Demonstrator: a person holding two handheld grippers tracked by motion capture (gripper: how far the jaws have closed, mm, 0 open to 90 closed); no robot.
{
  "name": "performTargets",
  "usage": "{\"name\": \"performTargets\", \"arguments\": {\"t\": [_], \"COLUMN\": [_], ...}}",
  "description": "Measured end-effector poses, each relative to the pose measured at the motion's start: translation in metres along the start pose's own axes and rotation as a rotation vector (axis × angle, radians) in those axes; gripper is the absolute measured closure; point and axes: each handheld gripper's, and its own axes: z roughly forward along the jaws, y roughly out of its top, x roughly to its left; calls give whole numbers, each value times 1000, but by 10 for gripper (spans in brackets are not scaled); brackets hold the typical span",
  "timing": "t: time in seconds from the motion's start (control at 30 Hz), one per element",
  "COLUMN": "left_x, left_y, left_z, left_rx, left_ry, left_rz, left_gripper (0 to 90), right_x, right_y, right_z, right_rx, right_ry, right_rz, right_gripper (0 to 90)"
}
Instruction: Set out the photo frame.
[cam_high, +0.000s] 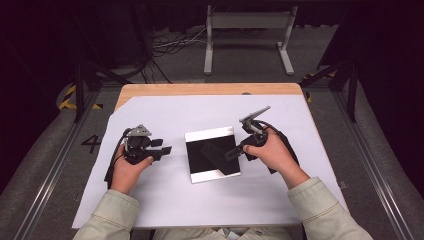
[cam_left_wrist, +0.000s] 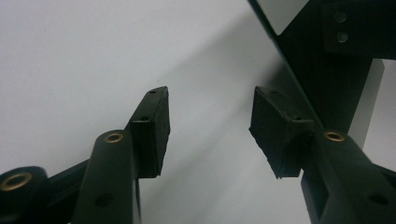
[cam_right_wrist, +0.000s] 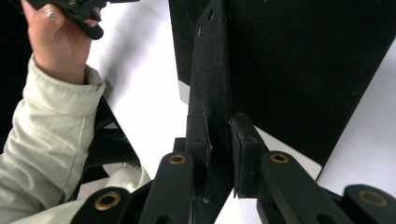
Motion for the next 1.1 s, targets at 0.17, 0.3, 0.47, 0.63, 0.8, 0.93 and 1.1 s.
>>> {"name": "performTargets", "arguments": {"t": [0.17, 0.3, 0.47, 0.63, 0.8, 0.93, 1.1], "left_x": [1, 0, 1, 2, 2, 2, 3], "left_y": [0, 0, -1, -1, -1, -2, -2], "left_z": [0, 0, 1, 1, 0, 0, 0], "left_rx": [-3, -1, -2, 0, -1, -1, -1], "left_ry": [2, -2, 2, 5, 8, 8, 12], "left_rz": [-1, -8, -5, -14, -19, -19, -16], "left_gripper": [481, 481, 481, 481, 481, 481, 481], "right_x": [3, 5, 8, 13, 16, 18, 19], "right_y": [-3, -5, -7, -8, -8, -8, -7], "right_z": [-3, -5, -6, -6, -6, -7, -10], "right_rx": [8, 3, -4, -24, -47, -82, -124], "right_ry": [29, 59, 94, 91, 91, 79, 68], "right_rz": [-9, -16, -21, -28, -43, -58, -80], "right_gripper": [831, 853, 874, 876, 878, 878, 878]}}
